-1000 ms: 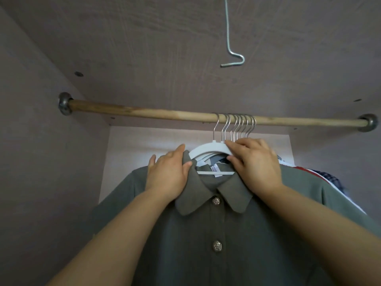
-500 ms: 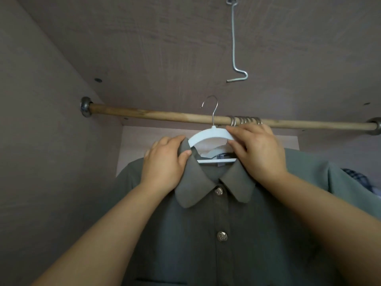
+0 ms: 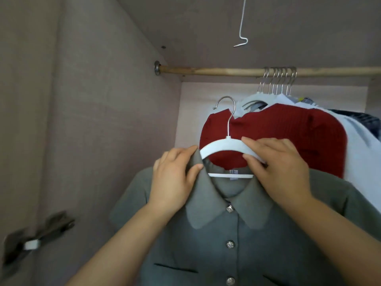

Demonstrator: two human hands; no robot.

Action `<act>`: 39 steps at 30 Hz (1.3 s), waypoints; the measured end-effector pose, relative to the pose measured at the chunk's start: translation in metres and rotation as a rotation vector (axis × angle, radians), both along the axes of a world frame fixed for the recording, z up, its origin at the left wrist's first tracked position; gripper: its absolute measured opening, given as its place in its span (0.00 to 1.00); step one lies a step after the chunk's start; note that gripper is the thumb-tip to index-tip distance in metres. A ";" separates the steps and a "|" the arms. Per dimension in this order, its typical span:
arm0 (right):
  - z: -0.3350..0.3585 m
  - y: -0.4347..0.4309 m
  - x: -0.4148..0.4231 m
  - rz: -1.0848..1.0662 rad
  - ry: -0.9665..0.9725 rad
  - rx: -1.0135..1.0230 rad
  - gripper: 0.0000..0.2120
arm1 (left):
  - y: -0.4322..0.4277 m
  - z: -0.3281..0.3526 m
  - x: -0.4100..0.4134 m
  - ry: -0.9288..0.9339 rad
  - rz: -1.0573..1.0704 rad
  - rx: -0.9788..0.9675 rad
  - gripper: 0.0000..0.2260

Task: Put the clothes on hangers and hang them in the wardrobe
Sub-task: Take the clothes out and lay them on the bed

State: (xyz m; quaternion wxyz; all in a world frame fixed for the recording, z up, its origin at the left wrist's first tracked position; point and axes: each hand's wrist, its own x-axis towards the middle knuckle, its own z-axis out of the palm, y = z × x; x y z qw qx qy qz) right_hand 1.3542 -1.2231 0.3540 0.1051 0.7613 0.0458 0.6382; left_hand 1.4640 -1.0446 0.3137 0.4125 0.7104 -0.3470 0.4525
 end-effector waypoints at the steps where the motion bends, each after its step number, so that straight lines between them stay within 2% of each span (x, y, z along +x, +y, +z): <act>1: -0.013 0.006 -0.009 0.032 0.022 0.020 0.14 | 0.010 -0.012 -0.014 0.011 0.025 0.016 0.18; 5: -0.058 0.036 -0.046 0.136 0.069 0.095 0.15 | 0.050 -0.054 -0.071 0.063 0.108 0.059 0.18; 12: -0.113 0.103 -0.105 0.271 0.073 0.089 0.14 | 0.130 -0.105 -0.159 0.170 0.197 0.123 0.18; 23: -0.181 0.250 -0.204 0.402 0.267 0.201 0.14 | 0.281 -0.175 -0.289 0.332 0.289 0.105 0.17; 28: -0.207 0.334 -0.243 0.519 0.307 0.169 0.13 | 0.366 -0.204 -0.354 0.401 0.384 0.042 0.17; 32: -0.218 0.403 -0.265 0.637 0.306 0.119 0.13 | 0.433 -0.216 -0.404 0.421 0.516 0.008 0.16; 39: -0.227 0.524 -0.291 1.007 0.316 0.069 0.11 | 0.535 -0.217 -0.493 0.434 0.880 -0.033 0.16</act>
